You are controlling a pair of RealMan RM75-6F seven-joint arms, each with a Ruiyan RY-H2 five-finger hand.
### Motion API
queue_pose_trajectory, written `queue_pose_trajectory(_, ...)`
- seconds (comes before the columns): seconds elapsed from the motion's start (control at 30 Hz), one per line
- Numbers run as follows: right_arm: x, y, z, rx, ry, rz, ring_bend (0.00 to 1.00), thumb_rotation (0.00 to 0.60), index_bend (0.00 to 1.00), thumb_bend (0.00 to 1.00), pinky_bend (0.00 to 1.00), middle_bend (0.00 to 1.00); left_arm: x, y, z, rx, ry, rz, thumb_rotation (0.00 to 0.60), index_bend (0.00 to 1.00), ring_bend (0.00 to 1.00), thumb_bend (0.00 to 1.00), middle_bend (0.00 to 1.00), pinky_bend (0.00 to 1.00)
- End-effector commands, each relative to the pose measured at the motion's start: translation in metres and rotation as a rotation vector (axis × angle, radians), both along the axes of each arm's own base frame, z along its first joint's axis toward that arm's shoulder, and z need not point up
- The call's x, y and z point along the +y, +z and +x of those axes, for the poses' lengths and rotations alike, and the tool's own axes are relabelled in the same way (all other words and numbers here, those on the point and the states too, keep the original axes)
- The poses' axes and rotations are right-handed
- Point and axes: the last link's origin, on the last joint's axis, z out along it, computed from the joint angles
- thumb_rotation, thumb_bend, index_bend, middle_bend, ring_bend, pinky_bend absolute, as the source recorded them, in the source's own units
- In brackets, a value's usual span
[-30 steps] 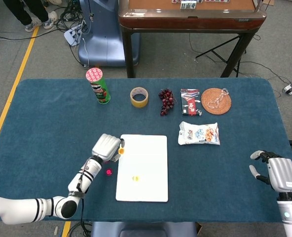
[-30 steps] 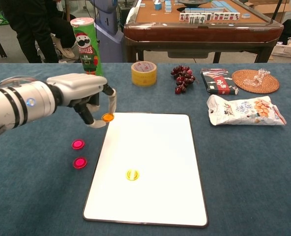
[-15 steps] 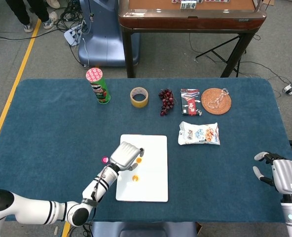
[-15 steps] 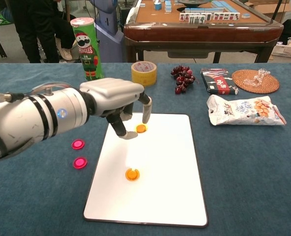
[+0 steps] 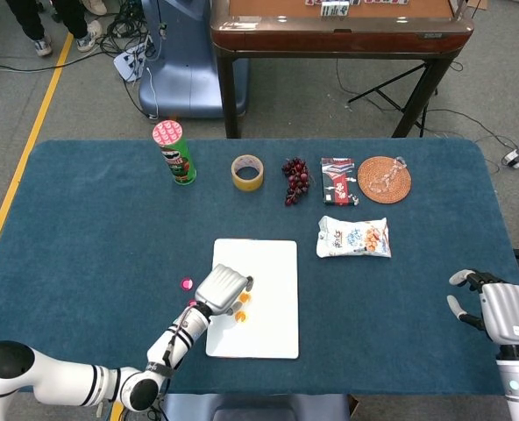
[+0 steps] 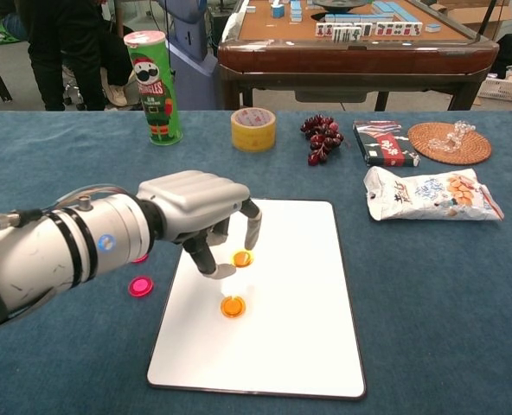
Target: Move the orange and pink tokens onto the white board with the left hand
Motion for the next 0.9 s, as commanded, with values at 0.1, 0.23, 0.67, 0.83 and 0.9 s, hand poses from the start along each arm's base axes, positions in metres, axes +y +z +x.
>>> queue_pose_trajectory(0.1,-0.001,0.0,0.001,0.0,0.0,0.001,0.5,0.6,0.47,0.25,0.61,0.5,-0.002,-0.002,-0.007,0.012,0.006,-0.005,0.6,0.58,1.0,0.34,1.0,1.0)
queue_pose_trajectory(0.23,-0.001,-0.001,0.001,0.002,0.001,0.002,0.5,0.6,0.47,0.25,0.61,0.5,-0.003,-0.003,-0.012,0.016,0.013,-0.012,0.6,0.58,1.0,0.34,1.0,1.0)
queue_pose_trajectory(0.67,-0.003,-0.001,0.004,0.005,0.005,0.005,0.5,0.6,0.47,0.25,0.61,0.5,-0.002,0.005,-0.018,-0.006,0.037,-0.015,0.6,0.29,1.0,0.34,1.0,1.0)
queue_pose_trajectory(0.83,-0.003,-0.001,0.004,0.004,0.006,0.007,0.5,0.6,0.47,0.25,0.61,0.5,-0.007,0.018,-0.025,-0.026,0.04,0.012,0.6,0.31,1.0,0.34,1.0,1.0)
queue_pose_trajectory(0.9,-0.004,-0.001,0.004,0.005,0.006,0.006,0.5,0.6,0.47,0.25,0.61,0.5,-0.01,0.025,-0.029,-0.029,0.042,0.017,0.6,0.34,1.0,0.34,1.0,1.0)
